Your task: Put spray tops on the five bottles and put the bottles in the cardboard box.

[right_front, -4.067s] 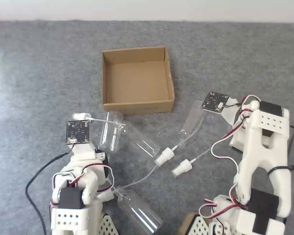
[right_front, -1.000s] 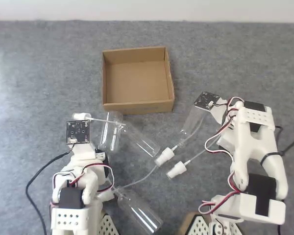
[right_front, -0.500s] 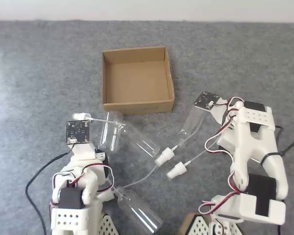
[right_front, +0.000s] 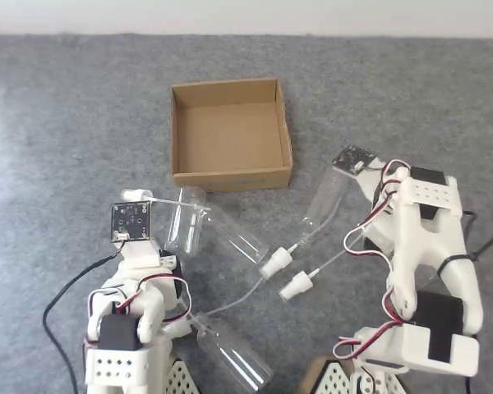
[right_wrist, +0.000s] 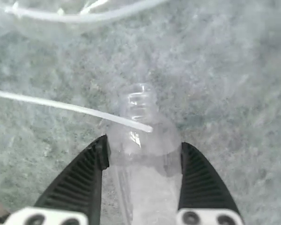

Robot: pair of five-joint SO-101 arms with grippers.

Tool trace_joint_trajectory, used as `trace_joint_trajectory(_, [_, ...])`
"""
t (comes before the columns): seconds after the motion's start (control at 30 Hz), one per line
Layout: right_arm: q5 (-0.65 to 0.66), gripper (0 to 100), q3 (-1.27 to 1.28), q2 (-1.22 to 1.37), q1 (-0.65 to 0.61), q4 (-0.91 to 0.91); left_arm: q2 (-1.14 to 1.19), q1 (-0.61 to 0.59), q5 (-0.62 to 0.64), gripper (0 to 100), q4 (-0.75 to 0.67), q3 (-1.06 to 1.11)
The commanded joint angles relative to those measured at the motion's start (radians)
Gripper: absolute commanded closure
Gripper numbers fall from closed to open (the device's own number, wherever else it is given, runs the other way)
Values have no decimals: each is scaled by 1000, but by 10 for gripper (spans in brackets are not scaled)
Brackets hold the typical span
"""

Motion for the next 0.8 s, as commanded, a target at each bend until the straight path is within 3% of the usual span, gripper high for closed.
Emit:
trace_joint_trajectory(0.0, [-84,925,-147,-18,-13,131,-23,-2,8,987,-2,-13])
trace_joint_trajectory(0.2, [-218,925,-310,-18,-13,302,-23,-2,8,987,-2,-13])
trace_joint_trajectory(0.4, [-245,925,-407,-61,-15,466,-23,-2,8,987,-2,-13])
trace_joint_trajectory(0.77, [-362,926,-322,-395,-142,512,-23,-2,8,987,-2,-13])
